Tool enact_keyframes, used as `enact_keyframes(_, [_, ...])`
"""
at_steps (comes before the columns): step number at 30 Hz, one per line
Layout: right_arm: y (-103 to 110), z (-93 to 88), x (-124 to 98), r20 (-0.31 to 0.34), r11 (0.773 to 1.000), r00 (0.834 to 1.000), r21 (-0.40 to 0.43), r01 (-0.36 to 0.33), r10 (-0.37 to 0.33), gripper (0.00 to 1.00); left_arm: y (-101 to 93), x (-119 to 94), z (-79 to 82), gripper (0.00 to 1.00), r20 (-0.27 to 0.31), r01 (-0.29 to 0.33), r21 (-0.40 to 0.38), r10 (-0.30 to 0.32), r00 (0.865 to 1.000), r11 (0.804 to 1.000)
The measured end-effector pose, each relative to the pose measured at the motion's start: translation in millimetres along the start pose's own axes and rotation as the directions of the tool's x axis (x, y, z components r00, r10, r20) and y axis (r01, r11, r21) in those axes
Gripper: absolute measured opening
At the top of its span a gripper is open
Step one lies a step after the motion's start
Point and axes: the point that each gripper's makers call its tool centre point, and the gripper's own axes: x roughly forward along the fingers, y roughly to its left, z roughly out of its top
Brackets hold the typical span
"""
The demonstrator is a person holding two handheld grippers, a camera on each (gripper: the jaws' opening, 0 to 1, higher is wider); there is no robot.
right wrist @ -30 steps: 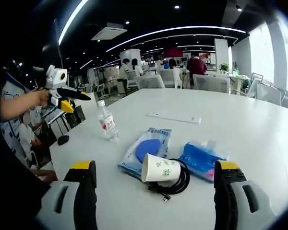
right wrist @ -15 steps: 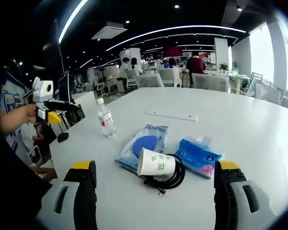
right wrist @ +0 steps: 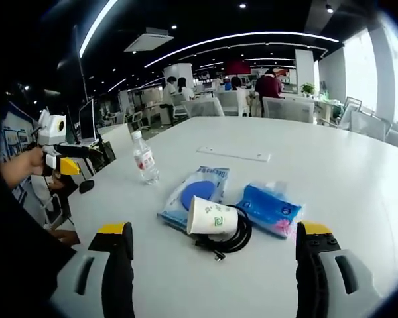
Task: Arrange the tabletop items into an orderly group along one side of the table until the central work area is clear of visible clutter.
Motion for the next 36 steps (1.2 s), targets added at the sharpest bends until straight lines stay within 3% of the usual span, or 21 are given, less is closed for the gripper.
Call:
enact_keyframes(7, [1, -1.9, -4, -0.004, 1.000, 1.000, 0.007, 0.014, -0.014, 1.00, 10.9, -1, -4.2, 0.99, -0.015, -0.002, -0.002, 0.002, 1.000, 1.000])
enact_keyframes(23, [6, 7.4, -3, 0.007, 1.000, 1.000, 0.009, 0.029, -0.029, 1.00, 0.1, 3, 2.2, 0.99, -0.010, 0.012, 0.002, -0.012, 1.000, 1.000])
enact_keyframes(36, [15, 15.3, 6, 0.010, 1.000, 1.000, -0.003, 0.009, -0.009, 0.98, 6.7, 1, 2.5, 0.99, -0.018, 0.021, 0.024, -0.020, 1.000, 0.999])
